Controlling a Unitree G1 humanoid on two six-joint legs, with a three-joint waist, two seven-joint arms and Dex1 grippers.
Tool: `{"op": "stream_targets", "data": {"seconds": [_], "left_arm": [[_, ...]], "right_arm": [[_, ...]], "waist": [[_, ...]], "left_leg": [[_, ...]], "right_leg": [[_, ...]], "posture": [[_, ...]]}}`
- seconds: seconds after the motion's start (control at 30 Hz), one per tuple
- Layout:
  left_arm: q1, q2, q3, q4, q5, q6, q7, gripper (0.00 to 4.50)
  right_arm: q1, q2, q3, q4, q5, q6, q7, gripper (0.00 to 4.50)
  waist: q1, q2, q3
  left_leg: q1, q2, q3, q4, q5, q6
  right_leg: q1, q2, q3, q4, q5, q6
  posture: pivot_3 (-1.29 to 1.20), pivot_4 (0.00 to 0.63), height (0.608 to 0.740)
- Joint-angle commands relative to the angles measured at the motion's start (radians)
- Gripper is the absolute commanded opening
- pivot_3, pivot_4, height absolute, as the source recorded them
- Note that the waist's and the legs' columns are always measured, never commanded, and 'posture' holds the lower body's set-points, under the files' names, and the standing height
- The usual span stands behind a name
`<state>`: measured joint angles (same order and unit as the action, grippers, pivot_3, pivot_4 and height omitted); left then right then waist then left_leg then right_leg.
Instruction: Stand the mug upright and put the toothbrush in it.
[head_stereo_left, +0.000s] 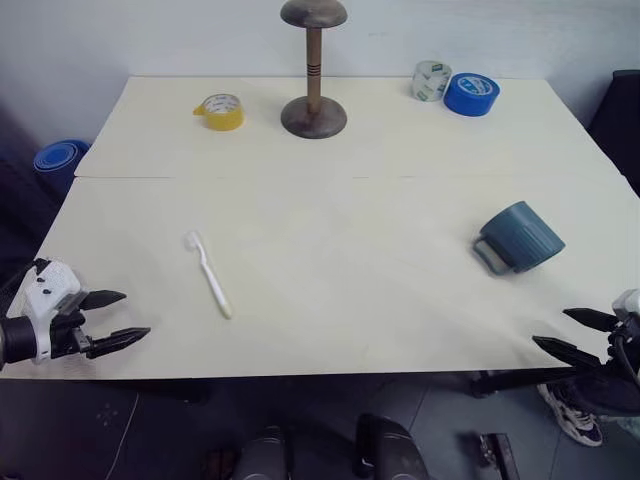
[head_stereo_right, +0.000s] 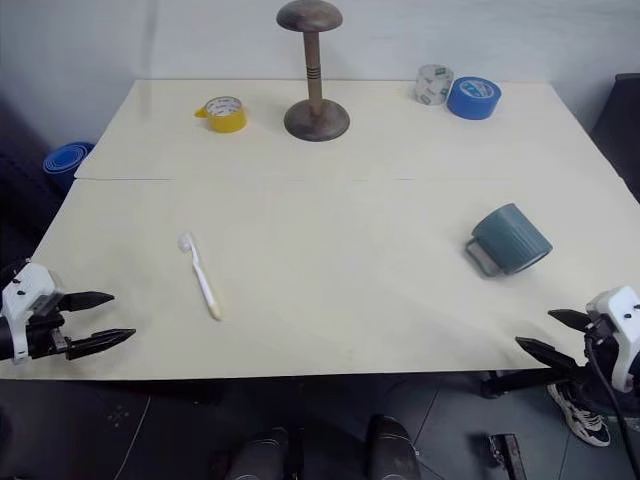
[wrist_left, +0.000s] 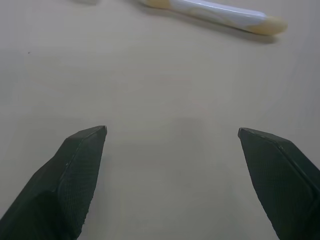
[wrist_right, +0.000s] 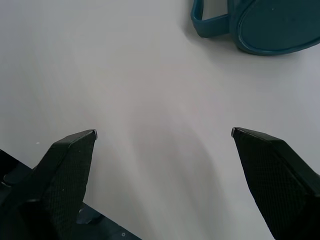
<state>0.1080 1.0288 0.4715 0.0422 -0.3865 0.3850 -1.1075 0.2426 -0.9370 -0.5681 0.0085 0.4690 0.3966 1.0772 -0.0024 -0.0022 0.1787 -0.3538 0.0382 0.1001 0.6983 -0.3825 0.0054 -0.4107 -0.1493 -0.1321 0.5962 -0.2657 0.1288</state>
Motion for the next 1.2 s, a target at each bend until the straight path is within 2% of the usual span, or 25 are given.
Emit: {"op": "stream_targets", "data": {"seconds": [0.03, 0.6, 0.77, 0.9, 1.03, 1.13, 1.17, 1.2], "left_arm": [[0.002, 0.017, 0.015, -0.009, 0.013, -0.02, 0.0, 4.46], [-0.072, -0.029, -0.002, -0.004, -0.011, 0.019, 0.064, 4.46], [-0.145, -0.045, 0.023, -0.092, -0.128, 0.155, 0.075, 4.46], [-0.27, -0.003, 0.028, -0.298, -0.417, 0.419, 0.043, 4.46], [-0.438, 0.011, -0.106, -0.434, -0.558, 0.516, 0.017, 4.46], [-0.584, -0.025, -0.282, -0.473, -0.519, 0.485, -0.02, 4.5], [-0.627, -0.045, -0.33, -0.472, -0.504, 0.475, -0.027, 4.5], [-0.667, -0.067, -0.373, -0.466, -0.493, 0.469, -0.031, 4.5]], "right_arm": [[-0.005, 0.006, -0.038, -0.007, 0.02, 0.002, -0.001, 4.5], [-0.04, 0.008, -0.022, -0.062, 0.033, 0.065, -0.063, 4.5], [-0.063, 0.039, -0.022, -0.185, 0.068, 0.163, -0.163, 4.5], [-0.107, 0.086, 0.009, -0.409, 0.149, 0.344, -0.321, 4.5], [-0.21, 0.145, 0.105, -0.539, 0.154, 0.488, -0.513, 4.5], [-0.339, 0.21, 0.191, -0.529, 0.106, 0.553, -0.658, 4.04], [-0.373, 0.225, 0.208, -0.511, 0.091, 0.563, -0.69, 3.56], [-0.4, 0.233, 0.223, -0.493, 0.071, 0.575, -0.719, 3.36]], "waist": [[-0.001, 0.0, 0.0], [0.001, 0.0, 0.0], [0.001, 0.0, 0.0], [0.003, 0.0, 0.0], [0.002, 0.0, 0.0], [0.002, 0.0, 0.0], [0.002, 0.0, 0.0], [0.002, 0.0, 0.0]], "left_leg": [[0.0, 0.0, 0.0, 0.0, 0.0, 0.0], [0.0, 0.001, 0.005, 0.0, 0.0, 0.0], [0.0, 0.001, 0.005, 0.0, 0.0, 0.0], [0.0, 0.001, 0.003, 0.001, 0.0, 0.0], [0.001, 0.001, 0.002, 0.001, -0.001, -0.002], [0.002, 0.0, 0.003, 0.001, 0.0, -0.003], [0.002, 0.0, 0.004, 0.001, 0.0, -0.003], [0.002, 0.0, 0.004, 0.002, 0.0, -0.003]], "right_leg": [[0.0, 0.0, 0.0, 0.0, 0.0, 0.0], [-0.002, 0.0, 0.003, 0.0, 0.0, -0.001], [-0.003, 0.001, 0.003, 0.001, 0.0, -0.001], [-0.003, 0.001, 0.003, 0.003, 0.0, 0.0], [-0.003, 0.001, 0.005, 0.007, 0.0, 0.0], [-0.003, 0.001, 0.006, 0.008, 0.0, 0.0], [-0.003, 0.002, 0.006, 0.008, 0.0, -0.001], [-0.003, 0.002, 0.006, 0.008, 0.0, -0.001]], "posture": [[0.0, 0.15, 0.74], [0.0, 0.15, 0.74], [0.0, 0.15, 0.74], [0.0, 0.15, 0.74], [0.0, 0.15, 0.74], [0.0, 0.15, 0.74], [0.0, 0.15, 0.74], [0.0, 0.15, 0.74]]}}
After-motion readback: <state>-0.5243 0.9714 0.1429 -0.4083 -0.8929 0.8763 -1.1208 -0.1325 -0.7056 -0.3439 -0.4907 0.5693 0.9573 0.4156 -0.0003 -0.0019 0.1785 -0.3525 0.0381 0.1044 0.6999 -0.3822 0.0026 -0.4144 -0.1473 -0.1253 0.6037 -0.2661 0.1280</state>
